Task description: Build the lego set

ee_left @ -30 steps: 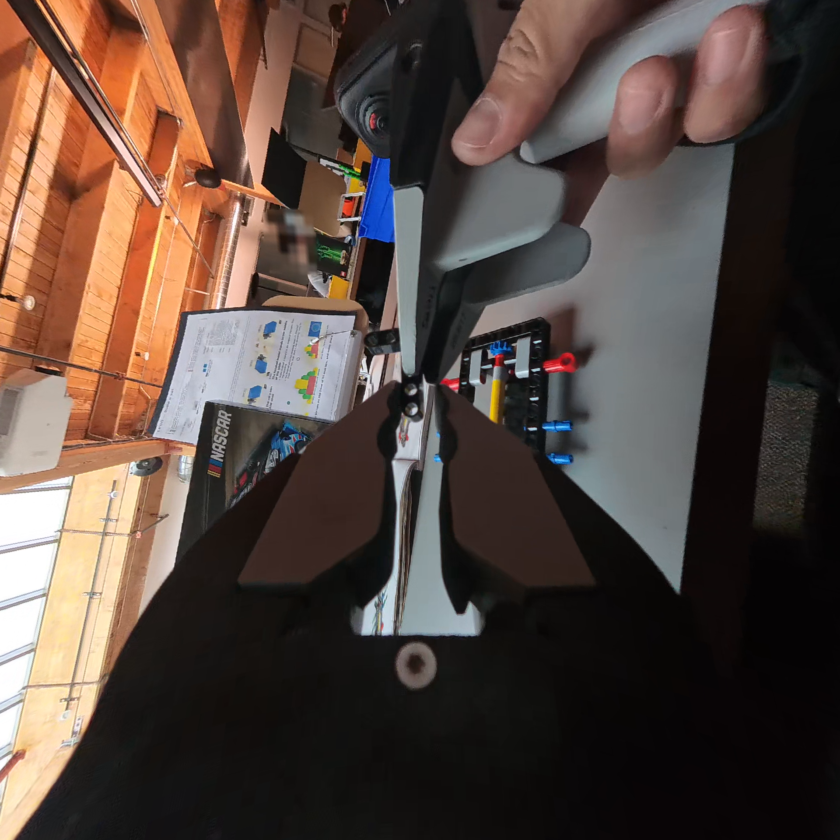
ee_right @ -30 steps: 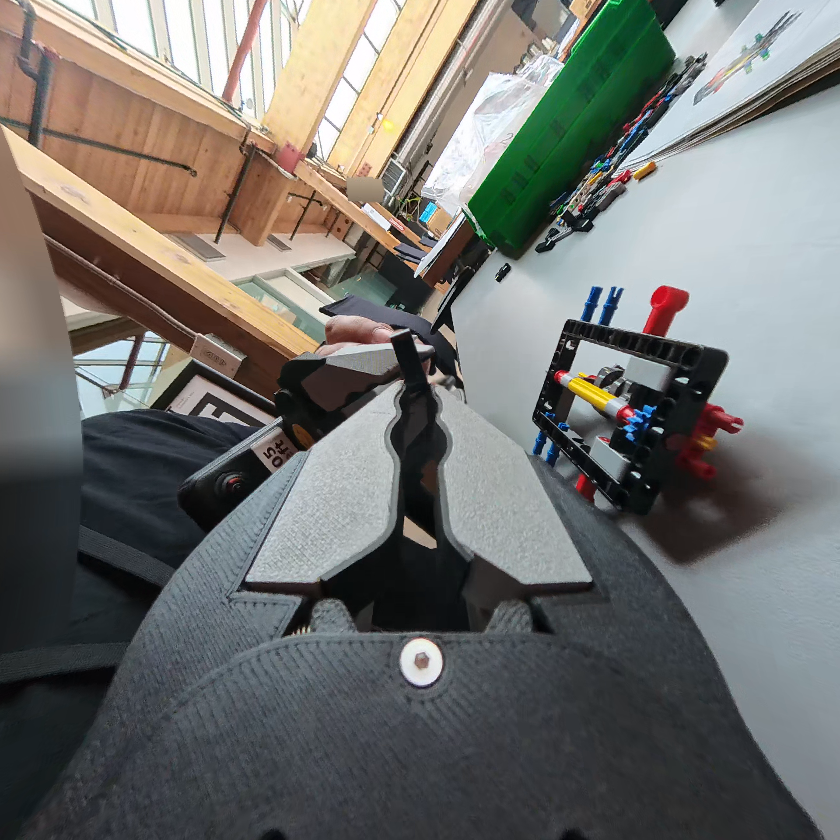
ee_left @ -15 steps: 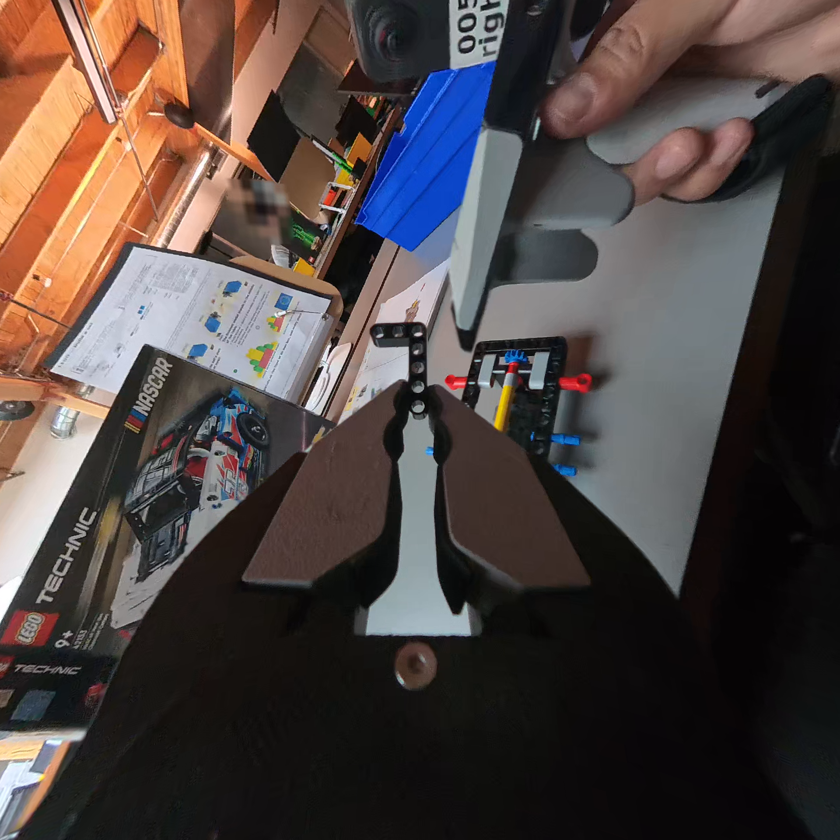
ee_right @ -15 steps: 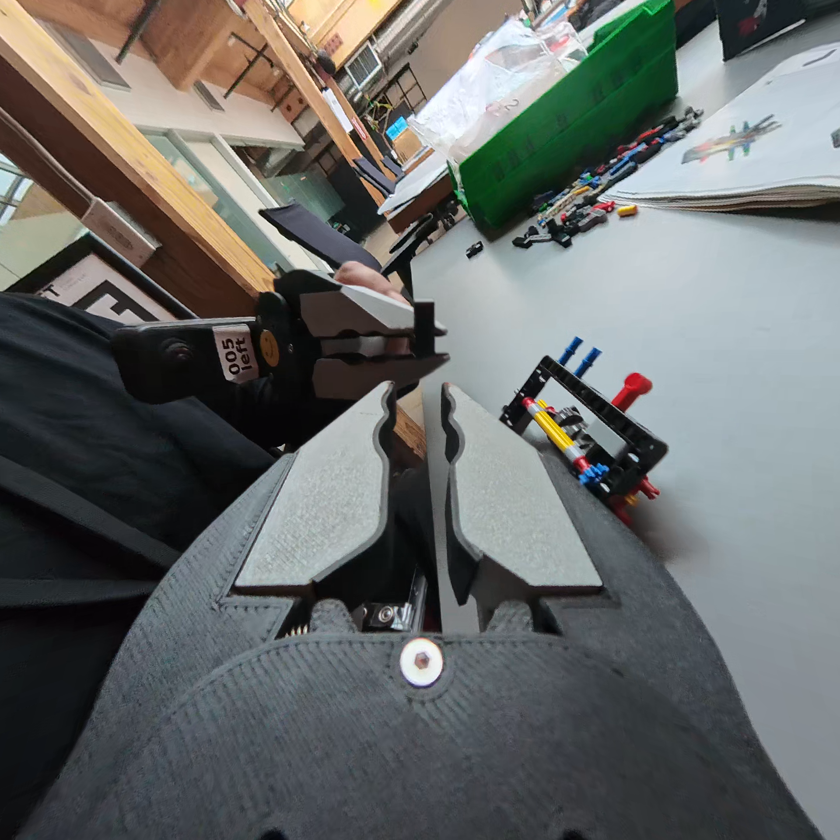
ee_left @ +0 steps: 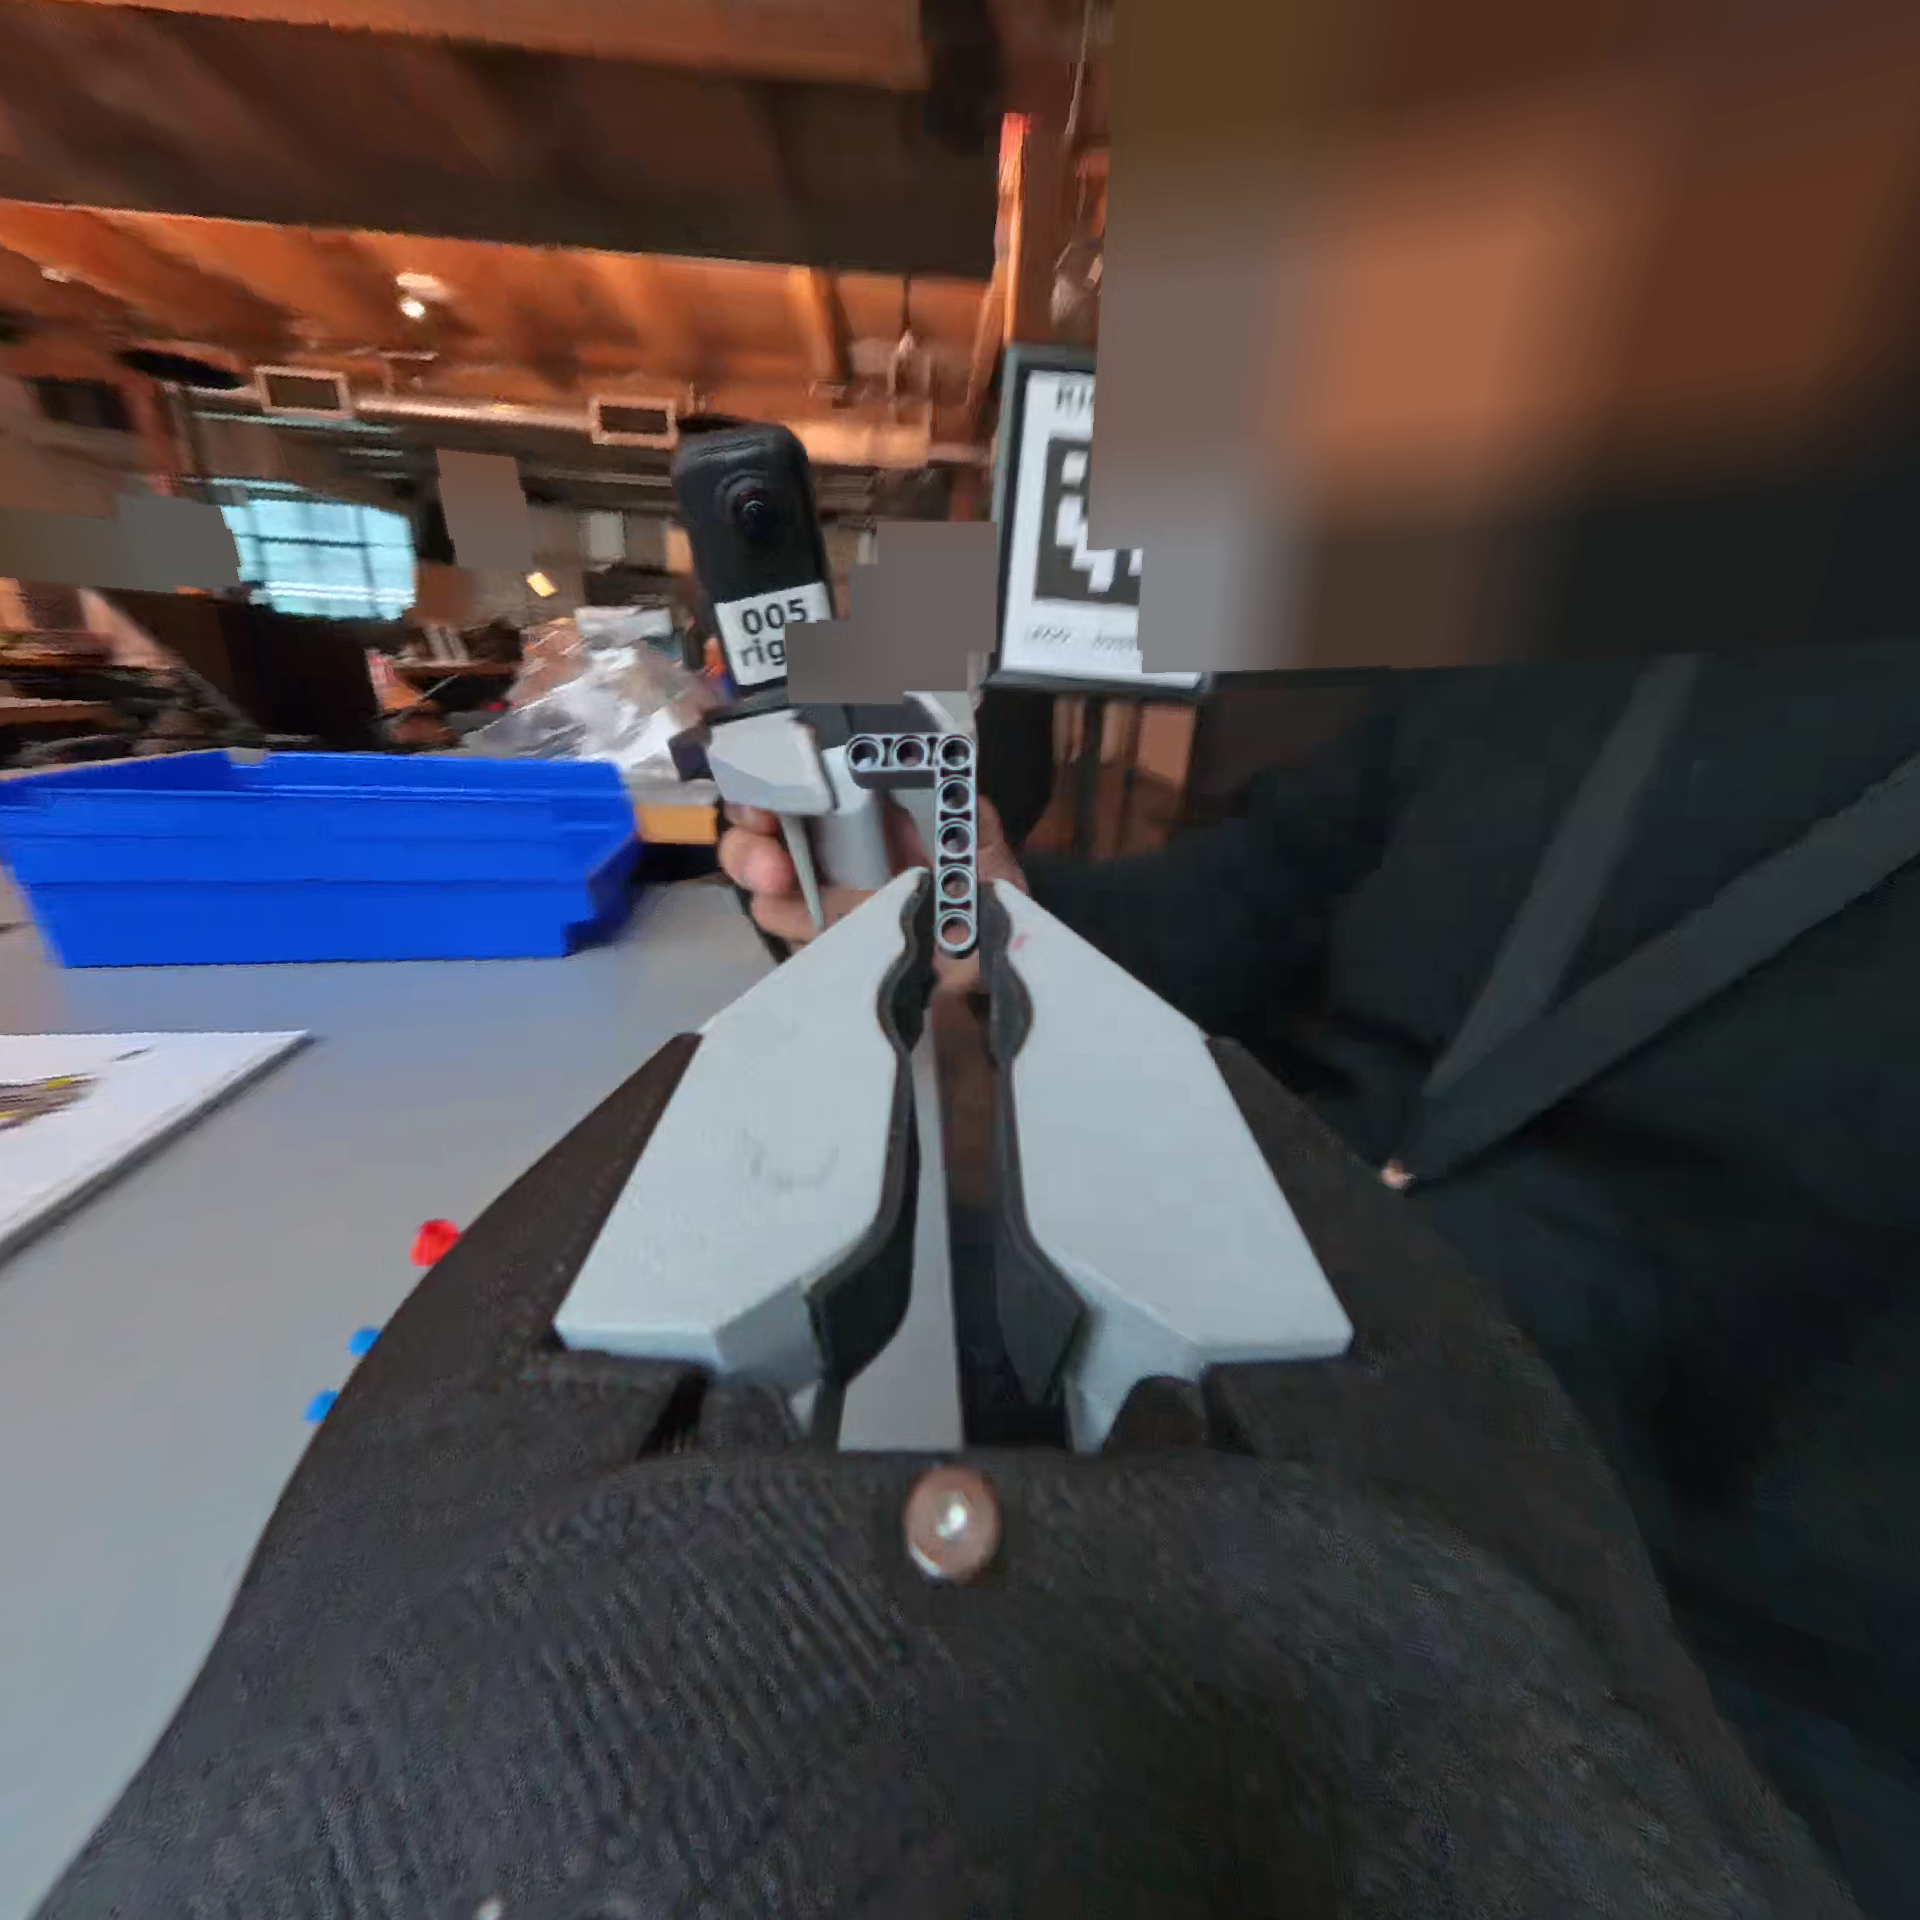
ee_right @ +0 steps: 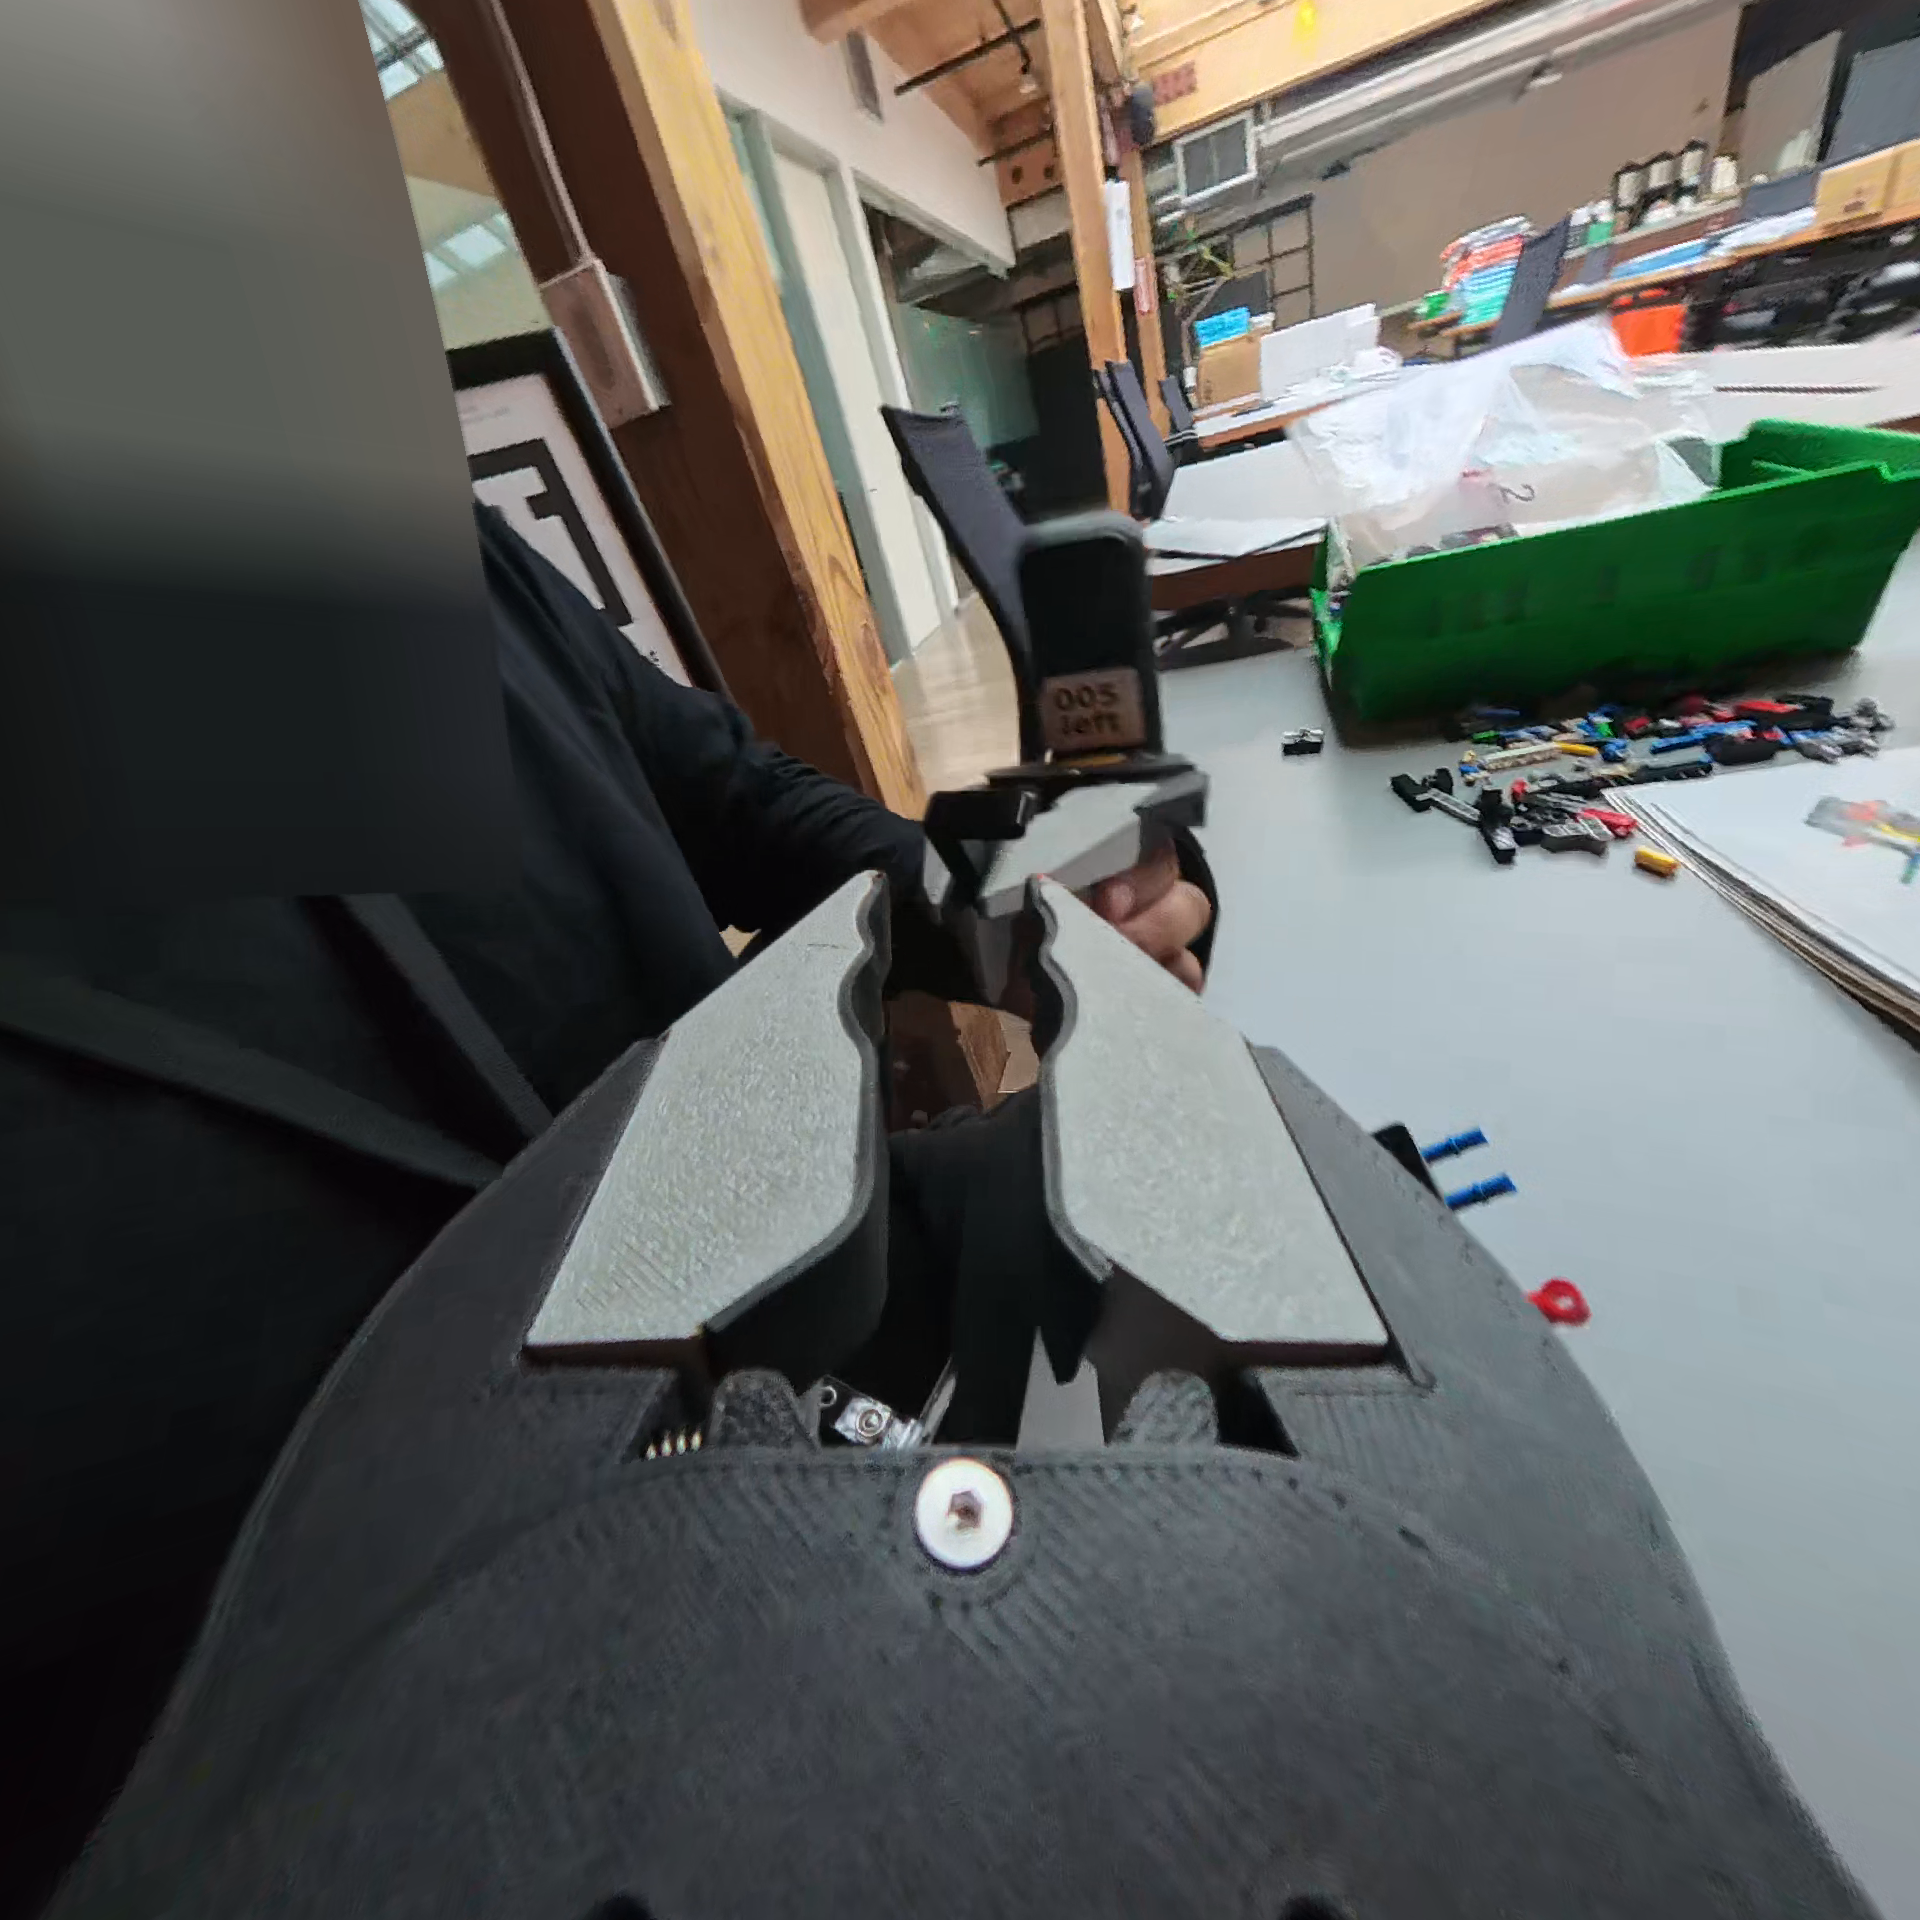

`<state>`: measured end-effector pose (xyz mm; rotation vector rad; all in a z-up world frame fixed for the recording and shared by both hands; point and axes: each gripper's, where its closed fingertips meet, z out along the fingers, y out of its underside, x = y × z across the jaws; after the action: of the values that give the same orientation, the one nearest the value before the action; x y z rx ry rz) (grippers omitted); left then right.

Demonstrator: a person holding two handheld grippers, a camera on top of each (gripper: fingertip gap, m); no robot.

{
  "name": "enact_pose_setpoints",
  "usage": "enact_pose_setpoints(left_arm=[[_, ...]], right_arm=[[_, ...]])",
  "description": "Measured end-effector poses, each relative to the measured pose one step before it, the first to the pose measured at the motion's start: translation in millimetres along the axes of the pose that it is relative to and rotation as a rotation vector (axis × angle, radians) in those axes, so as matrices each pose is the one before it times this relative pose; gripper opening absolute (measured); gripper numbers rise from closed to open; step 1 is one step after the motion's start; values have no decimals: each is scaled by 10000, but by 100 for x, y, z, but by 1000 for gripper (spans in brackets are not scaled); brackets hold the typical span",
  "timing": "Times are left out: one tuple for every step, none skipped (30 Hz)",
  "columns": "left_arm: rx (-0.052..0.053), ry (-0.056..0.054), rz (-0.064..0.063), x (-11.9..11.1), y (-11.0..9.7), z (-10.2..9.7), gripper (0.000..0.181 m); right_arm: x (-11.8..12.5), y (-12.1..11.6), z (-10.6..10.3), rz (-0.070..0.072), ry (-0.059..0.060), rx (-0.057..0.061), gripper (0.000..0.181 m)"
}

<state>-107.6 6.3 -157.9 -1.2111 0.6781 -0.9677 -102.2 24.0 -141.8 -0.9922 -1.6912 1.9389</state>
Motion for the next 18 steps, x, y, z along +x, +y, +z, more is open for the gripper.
enact_pose_setpoints(left_arm=[[483, 528, -406, 323, -347, -164, 6], [345, 549, -360, 426, -301, -115, 6], [52, 222, -392, 38, -70, -62, 6], [-28, 491, -328, 535, -42, 15, 6], [-44, 729, -477, 887, -114, 52, 5], [-89, 459, -516, 388, -28, 45, 5], [9, 390, -441, 230, -61, -27, 6], [234, 437, -368, 271, -326, -137, 5], [258, 131, -382, -175, -322, -180, 5], [-32, 123, -365, -189, 93, -162, 5], [-169, 94, -241, -137, 333, -132, 6], [-12, 159, -181, 79, 116, -80, 6], [-12, 133, -238, 77, 73, -35, 5], [-127, -8, -152, -146, 230, -25, 5], [-72, 4, -94, -74, 143, -35, 5], [-26, 47, -101, -16, 66, -42, 5], [-71, 29, -115, -27, 93, -27, 5], [-140, -14, -54, -73, 184, -12, 5]], right_arm=[[-546, -545, 257, -157, -412, -89, 21], [-443, -237, 348, -187, -371, -213, 22], [-118, 86, 374, -234, -160, -340, 22], [411, 275, 352, -288, 179, -410, 23], [610, 271, 330, -312, 327, -383, 25], [176, 35, 315, -319, 87, -214, 25], [-401, -154, 332, -308, -255, -62, 23], [-451, -3, 380, -238, -293, -137, 21], [-128, 158, 360, -175, -79, -250, 16], [-75, 75, 343, -182, 2, -177, 16], [-164, -64, 283, -169, -3, -42, 19], [145, 47, 245, -103, 170, -58, 17], [319, 168, 183, -6, 240, -81, 15], [147, 163, 108, 78, 107, -65, 14], [-19, 65, 51, 57, -7, -4, 16], [-9, -8, -12, 6, 9, 33, 16], [81, -44, -54, -7, 72, 19, 16], [10, -128, -77, -35, 33, 33, 15]])
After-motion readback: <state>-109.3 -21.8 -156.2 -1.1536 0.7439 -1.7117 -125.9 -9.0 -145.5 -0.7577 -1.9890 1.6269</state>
